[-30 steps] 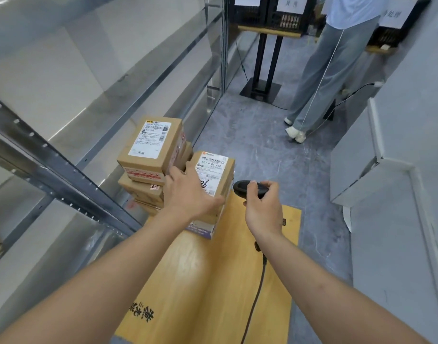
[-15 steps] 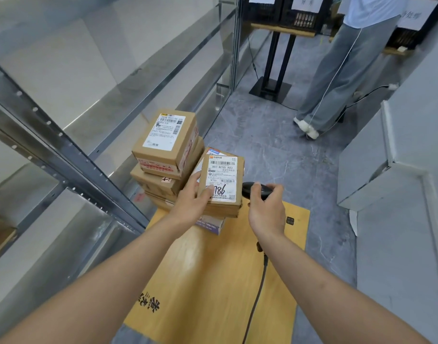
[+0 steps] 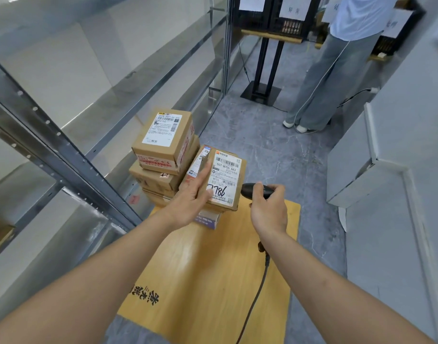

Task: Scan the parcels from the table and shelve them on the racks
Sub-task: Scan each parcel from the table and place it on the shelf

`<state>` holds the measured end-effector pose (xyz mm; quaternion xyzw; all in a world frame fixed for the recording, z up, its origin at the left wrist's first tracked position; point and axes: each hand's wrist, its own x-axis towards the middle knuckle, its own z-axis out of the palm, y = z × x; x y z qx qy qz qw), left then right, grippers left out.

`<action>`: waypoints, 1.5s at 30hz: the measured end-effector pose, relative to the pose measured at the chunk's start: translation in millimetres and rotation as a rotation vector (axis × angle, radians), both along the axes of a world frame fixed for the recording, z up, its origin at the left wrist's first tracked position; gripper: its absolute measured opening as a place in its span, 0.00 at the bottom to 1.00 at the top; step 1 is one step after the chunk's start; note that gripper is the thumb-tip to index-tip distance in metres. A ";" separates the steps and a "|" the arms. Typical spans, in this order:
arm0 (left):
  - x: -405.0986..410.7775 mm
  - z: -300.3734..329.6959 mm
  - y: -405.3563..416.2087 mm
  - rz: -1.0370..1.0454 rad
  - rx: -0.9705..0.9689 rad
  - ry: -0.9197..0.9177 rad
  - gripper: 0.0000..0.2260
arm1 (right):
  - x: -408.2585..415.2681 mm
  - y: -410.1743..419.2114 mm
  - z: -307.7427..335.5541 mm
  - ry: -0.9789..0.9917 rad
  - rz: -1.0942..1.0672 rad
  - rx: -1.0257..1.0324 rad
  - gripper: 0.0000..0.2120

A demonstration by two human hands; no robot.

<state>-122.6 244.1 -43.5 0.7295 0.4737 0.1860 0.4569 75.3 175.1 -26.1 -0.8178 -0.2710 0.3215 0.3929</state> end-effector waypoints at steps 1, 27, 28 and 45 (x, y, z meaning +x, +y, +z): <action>-2.8 0.5 -2.6 -0.009 0.028 0.004 0.31 | -1.3 -4.0 6.5 0.003 -0.016 0.011 0.15; -106.9 89.6 -129.9 0.071 0.196 -0.099 0.35 | -123.7 -152.0 164.7 0.040 -0.028 0.439 0.11; -110.3 94.9 -137.9 0.086 0.200 -0.106 0.35 | -125.2 -155.3 167.2 0.047 -0.015 0.445 0.11; -196.4 144.9 -306.7 0.565 0.272 0.030 0.32 | -211.9 -204.0 146.6 0.015 0.477 0.402 0.16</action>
